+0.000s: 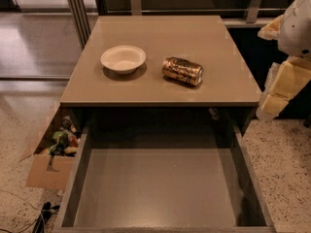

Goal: Place orange can into top drawer

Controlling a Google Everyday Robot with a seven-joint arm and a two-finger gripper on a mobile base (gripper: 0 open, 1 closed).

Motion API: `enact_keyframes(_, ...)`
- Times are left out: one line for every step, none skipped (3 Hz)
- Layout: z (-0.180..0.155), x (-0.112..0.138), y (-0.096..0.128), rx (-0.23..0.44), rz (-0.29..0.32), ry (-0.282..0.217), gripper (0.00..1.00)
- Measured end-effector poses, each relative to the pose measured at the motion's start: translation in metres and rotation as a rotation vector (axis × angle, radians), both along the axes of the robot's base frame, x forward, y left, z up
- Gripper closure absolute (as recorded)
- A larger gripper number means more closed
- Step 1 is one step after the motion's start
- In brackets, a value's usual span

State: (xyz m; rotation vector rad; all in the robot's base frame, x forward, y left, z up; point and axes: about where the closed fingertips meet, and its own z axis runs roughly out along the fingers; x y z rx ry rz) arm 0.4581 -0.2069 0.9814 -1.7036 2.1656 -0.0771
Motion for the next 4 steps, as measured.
enact_keyframes(-0.006, 0.035, 0.009, 0.144, -0.003, -0.052, 0.00)
enact_keyframes(-0.016, 0.040, 0.024, 0.170, 0.001, -0.041, 0.00)
enact_keyframes(-0.040, 0.074, 0.058, 0.246, 0.010, -0.053, 0.00)
enact_keyframes(-0.068, 0.116, 0.080, 0.309, -0.031, -0.060, 0.00)
